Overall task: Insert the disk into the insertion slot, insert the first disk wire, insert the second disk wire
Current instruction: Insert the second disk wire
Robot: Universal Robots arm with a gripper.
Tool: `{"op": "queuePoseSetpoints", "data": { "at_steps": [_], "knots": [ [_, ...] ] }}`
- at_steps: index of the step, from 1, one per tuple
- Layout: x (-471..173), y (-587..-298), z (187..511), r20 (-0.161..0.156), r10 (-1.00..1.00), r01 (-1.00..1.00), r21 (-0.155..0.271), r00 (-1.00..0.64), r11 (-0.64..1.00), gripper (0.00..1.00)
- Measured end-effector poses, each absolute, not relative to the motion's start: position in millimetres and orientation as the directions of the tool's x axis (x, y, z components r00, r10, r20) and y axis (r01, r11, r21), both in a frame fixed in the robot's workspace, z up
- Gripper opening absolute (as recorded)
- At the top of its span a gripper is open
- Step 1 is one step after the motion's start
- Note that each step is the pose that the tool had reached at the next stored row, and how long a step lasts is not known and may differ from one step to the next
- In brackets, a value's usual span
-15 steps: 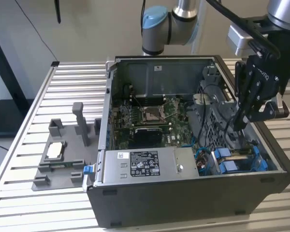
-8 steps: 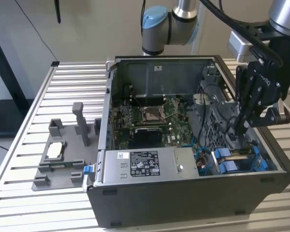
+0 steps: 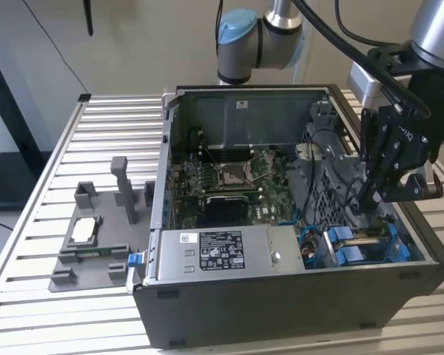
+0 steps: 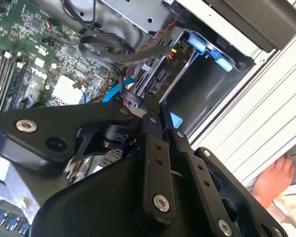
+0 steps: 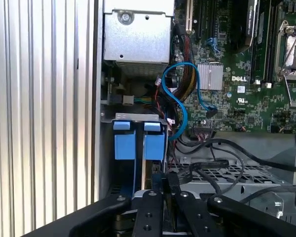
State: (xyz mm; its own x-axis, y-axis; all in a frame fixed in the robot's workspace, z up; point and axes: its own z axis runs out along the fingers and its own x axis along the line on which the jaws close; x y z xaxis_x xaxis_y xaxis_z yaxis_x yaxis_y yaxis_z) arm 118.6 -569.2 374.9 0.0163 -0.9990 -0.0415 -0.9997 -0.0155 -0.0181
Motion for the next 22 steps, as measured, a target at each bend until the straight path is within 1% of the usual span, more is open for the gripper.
{"op": "queuePoseSetpoints", "data": {
  "at_steps": [8,22],
  "knots": [
    [119,-569,370,-0.054,-0.998,-0.998,-0.045,0.036,-0.034,0.16],
    [124,-573,358,-0.074,-0.996,-0.998,-0.057,0.045,-0.041,0.16]
  ]
}}
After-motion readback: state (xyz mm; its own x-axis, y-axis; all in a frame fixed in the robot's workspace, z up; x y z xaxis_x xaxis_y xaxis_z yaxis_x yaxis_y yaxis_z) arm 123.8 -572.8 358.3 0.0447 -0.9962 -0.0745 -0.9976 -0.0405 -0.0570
